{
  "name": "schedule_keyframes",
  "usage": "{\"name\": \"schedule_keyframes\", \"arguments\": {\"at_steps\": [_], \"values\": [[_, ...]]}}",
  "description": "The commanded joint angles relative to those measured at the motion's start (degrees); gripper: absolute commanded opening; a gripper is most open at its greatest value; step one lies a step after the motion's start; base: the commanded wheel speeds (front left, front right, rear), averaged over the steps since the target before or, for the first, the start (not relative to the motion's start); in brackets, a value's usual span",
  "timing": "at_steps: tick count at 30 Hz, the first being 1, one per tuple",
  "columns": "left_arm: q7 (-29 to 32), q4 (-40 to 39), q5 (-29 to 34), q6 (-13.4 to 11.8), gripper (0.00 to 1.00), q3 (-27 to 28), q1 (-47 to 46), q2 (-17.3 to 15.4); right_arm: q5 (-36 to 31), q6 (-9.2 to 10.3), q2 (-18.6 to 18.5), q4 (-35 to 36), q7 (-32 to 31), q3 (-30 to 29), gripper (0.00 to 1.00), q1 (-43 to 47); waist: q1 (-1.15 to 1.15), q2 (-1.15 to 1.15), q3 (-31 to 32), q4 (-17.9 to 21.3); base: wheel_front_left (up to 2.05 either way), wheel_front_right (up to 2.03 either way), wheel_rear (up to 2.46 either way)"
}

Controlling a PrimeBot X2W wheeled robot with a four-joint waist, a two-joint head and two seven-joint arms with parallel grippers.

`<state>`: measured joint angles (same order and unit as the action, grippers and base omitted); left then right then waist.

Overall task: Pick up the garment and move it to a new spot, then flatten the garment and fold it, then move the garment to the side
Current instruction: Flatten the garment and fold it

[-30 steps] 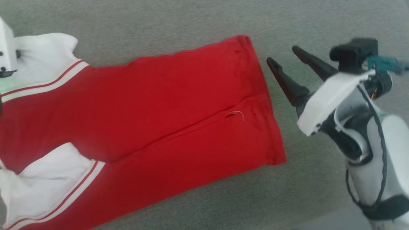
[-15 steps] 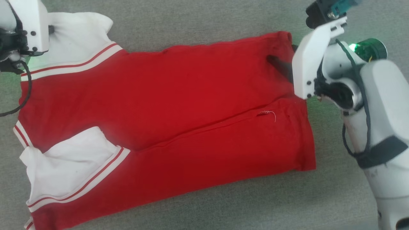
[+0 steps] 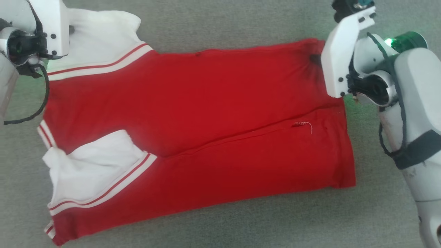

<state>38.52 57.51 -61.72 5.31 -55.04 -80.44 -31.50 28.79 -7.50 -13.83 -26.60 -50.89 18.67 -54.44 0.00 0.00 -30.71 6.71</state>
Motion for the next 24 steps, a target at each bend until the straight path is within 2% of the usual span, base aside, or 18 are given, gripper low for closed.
{"name": "schedule_keyframes", "arguments": {"at_steps": [1,10,14,19,24], "values": [[1.0,0.5,-0.9,0.4,0.0,-0.3,0.5,0.2,0.4,0.02,-0.9,0.3,0.8,0.6,0.0,2.3,0.0,0.0,1.5,-1.3,0.0,0.0,0.0],[1.9,-3.7,-0.9,1.1,0.0,-0.9,1.2,0.0,1.0,0.01,-4.2,7.8,2.3,-1.7,0.0,6.7,0.0,0.0,5.4,-4.6,0.0,0.0,0.0],[2.2,-7.7,-0.7,0.3,0.0,-1.2,2.6,-0.9,0.9,0.01,-5.6,12.4,1.7,-3.7,0.0,10.0,0.0,0.0,7.4,-6.0,0.0,0.0,0.0],[2.8,-16.5,-0.4,-2.8,0.0,-2.0,5.8,-3.4,0.8,0.01,-6.7,18.4,0.0,-6.8,0.0,14.7,0.0,0.0,9.6,-7.7,0.0,0.0,0.0],[4.3,-29.0,-1.4,-8.2,0.0,-2.1,11.4,-7.9,0.1,0.01,-6.7,24.0,-2.1,-11.0,0.0,20.2,0.0,0.0,11.2,-8.9,0.0,0.0,0.0]]}}
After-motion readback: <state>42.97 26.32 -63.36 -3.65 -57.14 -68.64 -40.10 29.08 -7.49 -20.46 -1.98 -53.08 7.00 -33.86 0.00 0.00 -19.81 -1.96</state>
